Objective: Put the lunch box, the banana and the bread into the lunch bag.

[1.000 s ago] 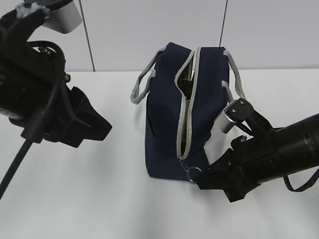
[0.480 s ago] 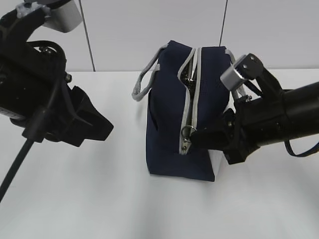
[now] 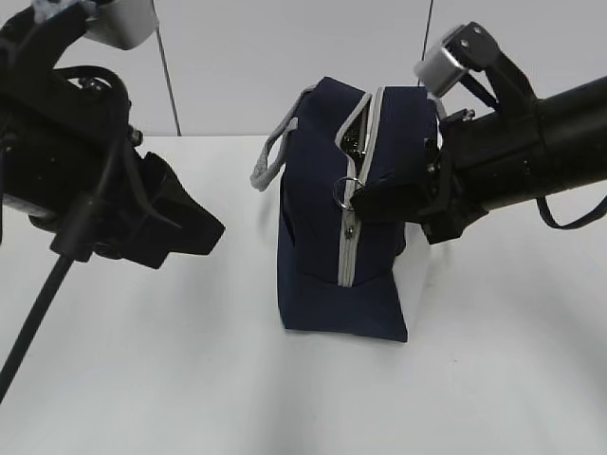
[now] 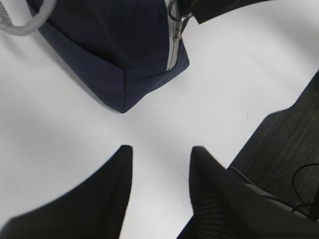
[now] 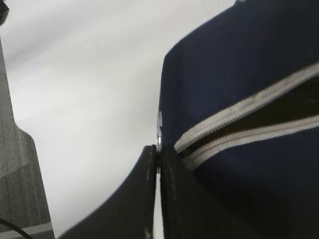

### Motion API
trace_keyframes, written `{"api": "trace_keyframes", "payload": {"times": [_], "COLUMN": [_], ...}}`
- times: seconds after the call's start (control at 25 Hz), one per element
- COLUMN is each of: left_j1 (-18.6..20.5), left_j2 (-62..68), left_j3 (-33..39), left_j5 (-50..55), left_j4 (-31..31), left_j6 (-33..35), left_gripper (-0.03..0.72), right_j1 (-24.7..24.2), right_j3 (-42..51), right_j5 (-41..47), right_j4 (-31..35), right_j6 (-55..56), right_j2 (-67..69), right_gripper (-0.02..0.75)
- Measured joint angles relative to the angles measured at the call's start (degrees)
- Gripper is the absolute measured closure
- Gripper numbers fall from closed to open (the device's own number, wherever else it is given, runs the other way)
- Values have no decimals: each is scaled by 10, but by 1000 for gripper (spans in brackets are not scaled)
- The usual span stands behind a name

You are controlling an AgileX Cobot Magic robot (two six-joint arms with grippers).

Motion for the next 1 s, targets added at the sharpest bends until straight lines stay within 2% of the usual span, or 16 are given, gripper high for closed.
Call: {"api": "trace_keyframes", "payload": {"times": [0.64, 0.84, 1.0], "left_j1": [0, 0, 0], "left_j2": [1, 16, 35], "left_j3": [0, 0, 7], "left_j5": [-29, -47, -70], "left_j4": [-17, -74, -145], "left_j6": [57, 130, 229], "left_gripper": [400, 400, 400], "right_j1": [0, 0, 0], "right_j3": [-72, -73, -73], "right_j5": [-19, -58, -73], "right_j4": [-38, -37, -32], "right_j6": [8, 8, 8], "right_j2": [-22, -23, -23], "right_gripper": [754, 754, 754]}}
